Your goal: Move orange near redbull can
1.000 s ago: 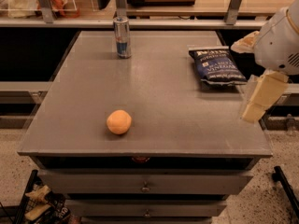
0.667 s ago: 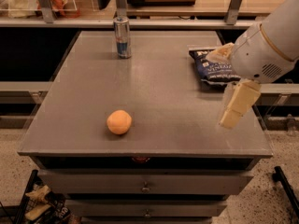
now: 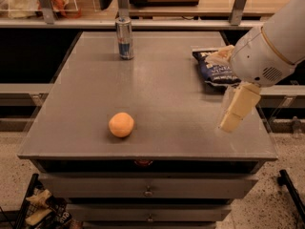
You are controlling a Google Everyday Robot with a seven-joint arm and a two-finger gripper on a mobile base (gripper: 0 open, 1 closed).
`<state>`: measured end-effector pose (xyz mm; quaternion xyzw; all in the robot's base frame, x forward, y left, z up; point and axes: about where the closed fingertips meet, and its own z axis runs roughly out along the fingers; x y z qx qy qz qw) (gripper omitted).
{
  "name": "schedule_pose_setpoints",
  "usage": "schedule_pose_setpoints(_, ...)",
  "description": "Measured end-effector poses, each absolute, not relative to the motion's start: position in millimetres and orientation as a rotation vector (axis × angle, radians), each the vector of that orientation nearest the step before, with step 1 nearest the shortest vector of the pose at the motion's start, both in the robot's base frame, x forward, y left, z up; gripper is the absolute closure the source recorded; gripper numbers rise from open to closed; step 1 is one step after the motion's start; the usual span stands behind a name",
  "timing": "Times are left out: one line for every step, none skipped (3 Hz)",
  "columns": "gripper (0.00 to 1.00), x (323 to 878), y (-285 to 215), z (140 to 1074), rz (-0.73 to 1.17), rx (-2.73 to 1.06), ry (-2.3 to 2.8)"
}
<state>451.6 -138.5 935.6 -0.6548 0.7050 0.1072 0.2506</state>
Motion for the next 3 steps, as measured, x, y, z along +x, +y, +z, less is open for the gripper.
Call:
schedule_pose_setpoints(0.0, 465, -108, 926, 0.374, -1.778, 1.805)
schedule_pose_setpoints(0.0, 481, -65, 919, 0.468, -1.779, 1.666)
schedule_pose_setpoints(0.0, 485, -26, 913, 0.565, -1.813, 1.563)
